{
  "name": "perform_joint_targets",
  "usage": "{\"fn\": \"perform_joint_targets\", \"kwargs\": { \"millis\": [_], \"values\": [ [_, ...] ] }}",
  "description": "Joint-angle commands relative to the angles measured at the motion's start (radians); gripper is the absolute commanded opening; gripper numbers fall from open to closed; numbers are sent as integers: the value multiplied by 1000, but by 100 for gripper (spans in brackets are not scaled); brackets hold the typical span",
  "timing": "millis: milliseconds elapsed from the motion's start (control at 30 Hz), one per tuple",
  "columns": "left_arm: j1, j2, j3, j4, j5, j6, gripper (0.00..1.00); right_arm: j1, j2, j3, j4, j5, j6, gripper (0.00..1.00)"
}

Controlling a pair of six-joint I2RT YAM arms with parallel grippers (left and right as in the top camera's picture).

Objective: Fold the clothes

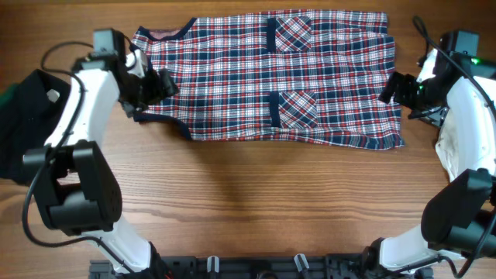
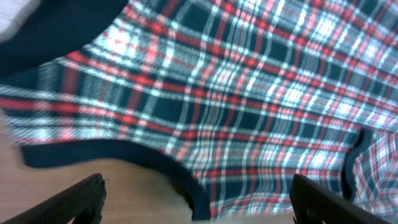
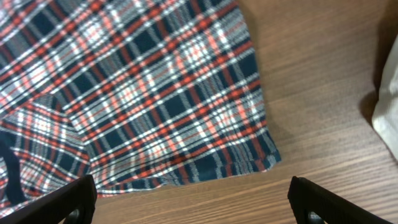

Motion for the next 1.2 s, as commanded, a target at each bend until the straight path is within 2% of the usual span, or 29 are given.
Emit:
{"fn": "perform_joint_targets", "kwargs": {
  "millis": [0, 200, 367, 767, 933, 1000, 1067, 1133, 1167],
  "values": [
    [-43, 2, -98, 82, -12, -71, 95, -31, 4, -88, 43, -6, 64, 100],
    [-93, 2, -98, 225, -68, -71, 94, -32, 4, -298, 179, -28, 116, 100],
    [-126, 2, -98, 234, -68, -71, 94, -32, 5, -454, 311, -25, 239, 100],
    [-133, 2, -98, 239, -67, -71, 94, -31, 9, -494, 473, -112, 291, 100],
    [-133, 2, -98, 238, -67, -71, 94, -31, 9, -494, 539, -202, 287, 94],
    [-133, 2, -98, 238, -67, -71, 94, -31, 9, -494, 567, -208, 286, 89],
    [-133, 2, -98, 238, -67, -71, 94, -31, 9, -494, 578, -207, 270, 79],
    [-133, 2, -98, 237, -67, -71, 94, -31, 9, -494, 580, -179, 259, 51],
    [-133, 2, -98, 237, -67, -71, 94, -31, 9, -494, 579, -174, 243, 42]
  ]
}}
